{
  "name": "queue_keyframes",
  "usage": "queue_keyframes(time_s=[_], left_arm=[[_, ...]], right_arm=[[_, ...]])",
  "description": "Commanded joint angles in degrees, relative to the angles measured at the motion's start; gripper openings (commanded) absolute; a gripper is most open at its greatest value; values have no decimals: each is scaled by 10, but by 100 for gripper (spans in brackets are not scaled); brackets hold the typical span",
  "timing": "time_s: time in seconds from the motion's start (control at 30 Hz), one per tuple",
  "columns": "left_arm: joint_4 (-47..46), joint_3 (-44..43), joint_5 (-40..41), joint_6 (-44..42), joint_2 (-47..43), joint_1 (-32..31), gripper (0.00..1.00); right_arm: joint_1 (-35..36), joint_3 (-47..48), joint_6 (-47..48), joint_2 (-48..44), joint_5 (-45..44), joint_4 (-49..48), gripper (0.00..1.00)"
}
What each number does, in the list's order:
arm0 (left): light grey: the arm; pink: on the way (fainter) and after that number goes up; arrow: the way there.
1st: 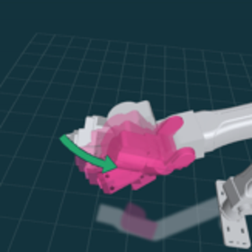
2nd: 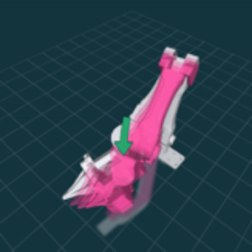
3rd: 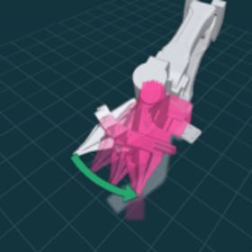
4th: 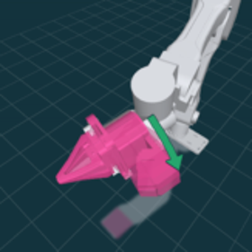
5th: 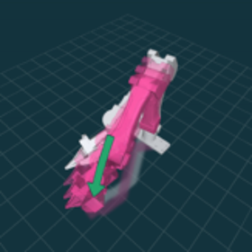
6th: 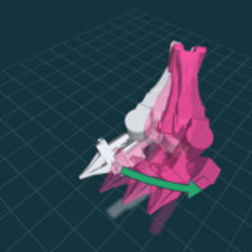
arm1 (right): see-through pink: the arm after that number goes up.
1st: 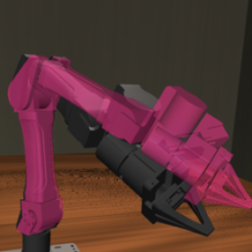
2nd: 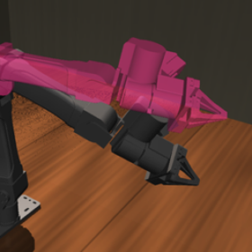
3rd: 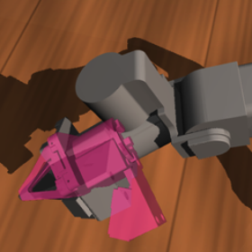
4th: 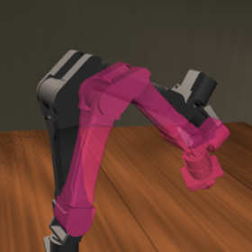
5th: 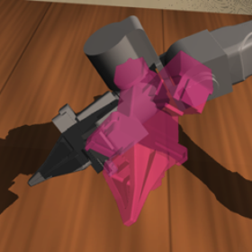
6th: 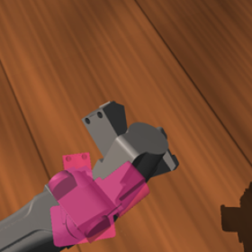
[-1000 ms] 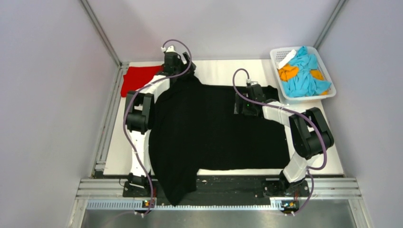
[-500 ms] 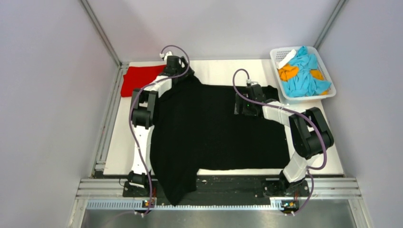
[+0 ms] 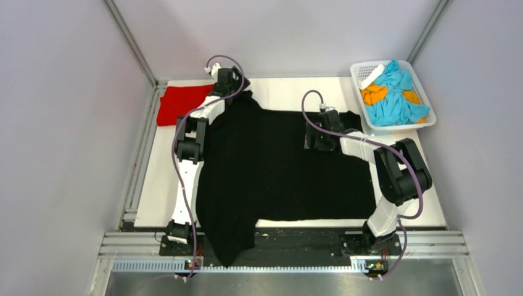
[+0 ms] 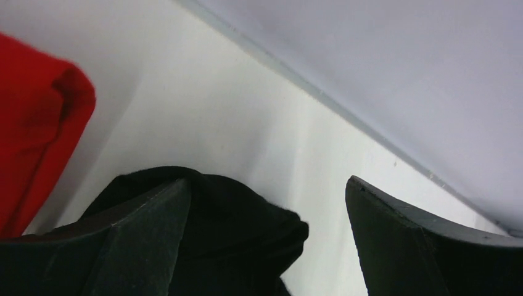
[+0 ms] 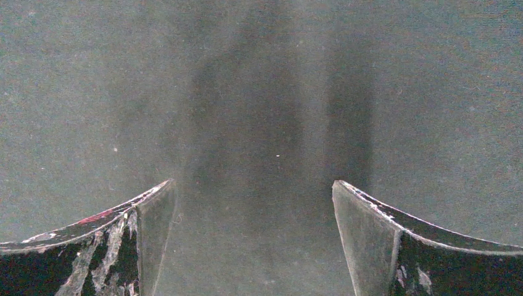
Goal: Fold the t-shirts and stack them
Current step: Flatten out the tshirt
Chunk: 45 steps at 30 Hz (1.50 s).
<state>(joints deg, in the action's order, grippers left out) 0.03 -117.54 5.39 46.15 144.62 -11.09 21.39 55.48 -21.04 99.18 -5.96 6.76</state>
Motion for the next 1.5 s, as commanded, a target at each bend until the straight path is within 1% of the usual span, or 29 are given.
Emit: queue_keyframes(time_s=[0.0,0.13,0.23,0.3,0.37,0.5,0.63,0.73,0.87,0.93,1.0,1.1,1.2,1.3,1.4,1.47], left_arm=[[-51,-107,13,50,50,8,99],[-75,-178,54,68,92,11,99],[-82,-186,70,82,102,23,98],[-79,-188,52,86,99,34,98],[-71,-189,37,66,84,41,99],[-27,-175,2,9,14,43,99],[-22,-67,-71,-27,-100,38,99],[46,13,-93,-72,-193,22,99],[117,164,-70,-141,-316,-16,99],[135,247,-29,-152,-376,-36,99],[149,323,0,-140,-414,-52,99],[144,407,-30,-143,-438,-73,99],[161,421,-61,-141,-427,-83,99],[178,429,-96,-121,-406,-86,99],[159,457,-96,-111,-395,-93,99],[153,476,-78,-114,-389,-94,99]], right_arm=[[4,8,1,13,-10,1,94],[4,11,1,14,-16,8,94],[4,16,1,10,-27,17,94],[4,18,1,6,-33,18,94],[4,21,0,1,-38,18,94],[4,34,-6,-21,-44,28,94],[4,43,-16,-63,-61,36,95],[4,33,-36,-101,-63,39,96],[4,0,-52,-148,-74,40,97],[4,-13,-53,-158,-74,40,98],[3,-23,-54,-159,-74,39,98],[-7,-32,-52,-150,-82,16,99],[-30,-16,-60,-120,-60,-11,99],[-48,21,-60,-65,-30,-39,99],[-52,78,-52,8,-28,-39,99],[-56,117,-47,54,-25,-34,98]])
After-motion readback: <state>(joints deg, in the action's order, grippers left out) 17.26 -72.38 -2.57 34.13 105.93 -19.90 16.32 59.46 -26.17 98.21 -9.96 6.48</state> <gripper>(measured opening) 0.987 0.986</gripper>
